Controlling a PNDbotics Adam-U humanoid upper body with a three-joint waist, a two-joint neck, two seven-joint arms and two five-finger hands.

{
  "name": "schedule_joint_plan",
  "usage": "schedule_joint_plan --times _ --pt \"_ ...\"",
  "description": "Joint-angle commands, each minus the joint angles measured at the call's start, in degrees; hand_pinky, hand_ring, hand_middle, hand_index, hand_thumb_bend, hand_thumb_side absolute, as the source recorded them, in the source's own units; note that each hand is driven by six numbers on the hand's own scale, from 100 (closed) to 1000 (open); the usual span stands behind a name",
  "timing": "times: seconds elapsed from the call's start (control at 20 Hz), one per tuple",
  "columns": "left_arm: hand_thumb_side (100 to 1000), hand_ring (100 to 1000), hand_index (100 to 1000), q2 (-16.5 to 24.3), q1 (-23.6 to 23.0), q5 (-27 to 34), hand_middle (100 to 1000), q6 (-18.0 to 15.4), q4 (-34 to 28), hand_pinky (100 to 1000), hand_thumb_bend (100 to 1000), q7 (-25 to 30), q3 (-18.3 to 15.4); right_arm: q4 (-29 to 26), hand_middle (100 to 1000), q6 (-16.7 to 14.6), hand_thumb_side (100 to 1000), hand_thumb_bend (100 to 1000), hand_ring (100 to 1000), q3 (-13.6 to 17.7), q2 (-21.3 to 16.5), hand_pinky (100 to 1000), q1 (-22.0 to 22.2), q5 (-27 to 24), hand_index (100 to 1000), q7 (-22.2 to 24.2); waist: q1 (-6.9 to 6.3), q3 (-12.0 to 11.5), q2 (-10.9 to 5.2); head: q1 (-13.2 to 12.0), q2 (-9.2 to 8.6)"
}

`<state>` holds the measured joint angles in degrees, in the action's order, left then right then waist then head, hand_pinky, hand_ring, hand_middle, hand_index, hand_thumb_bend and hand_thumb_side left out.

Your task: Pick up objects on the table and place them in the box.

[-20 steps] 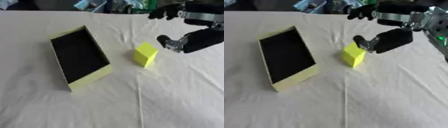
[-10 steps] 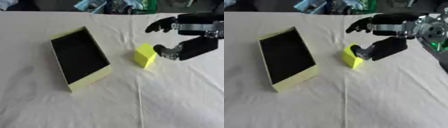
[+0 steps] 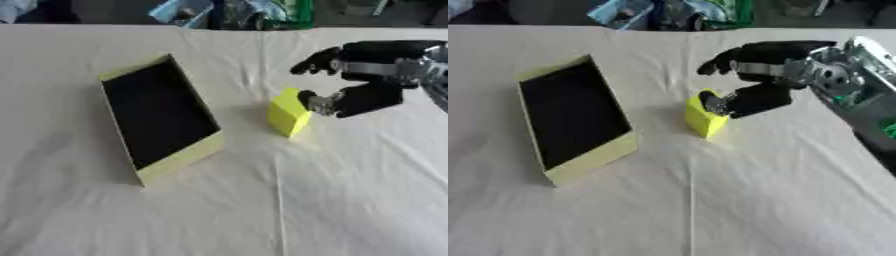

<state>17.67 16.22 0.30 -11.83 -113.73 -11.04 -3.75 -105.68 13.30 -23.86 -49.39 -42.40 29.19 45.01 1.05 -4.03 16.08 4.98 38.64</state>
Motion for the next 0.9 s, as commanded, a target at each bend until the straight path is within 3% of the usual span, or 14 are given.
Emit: schedule_joint_plan --times 0.05,0.4,0.9 --pt "561 679 745 0.86 0.85 0.17 729 -0.03 -0.87 549 100 0.30 0.12 1.97 955 -0.78 932 100 953 -0.30 -0.06 877 -1.17 1.73 1000 -0.15 0.79 -0.15 -0.38 0.24 -0.70" --pt "561 675 738 0.80 0.95 0.21 722 0.09 -0.87 549 100 0.63 0.17 4.70 983 -1.08 817 100 974 -1.11 1.74 885 -1.54 1.23 1000 0.71 0.95 -0.35 -0.16 0.31 -0.83" --pt "561 671 729 0.58 1.01 0.36 714 0.28 -0.87 547 100 1.06 0.18 7.47 984 1.32 850 100 969 -0.77 4.32 883 -0.82 0.79 1000 -0.30 1.03 -0.38 0.08 0.40 -1.06"
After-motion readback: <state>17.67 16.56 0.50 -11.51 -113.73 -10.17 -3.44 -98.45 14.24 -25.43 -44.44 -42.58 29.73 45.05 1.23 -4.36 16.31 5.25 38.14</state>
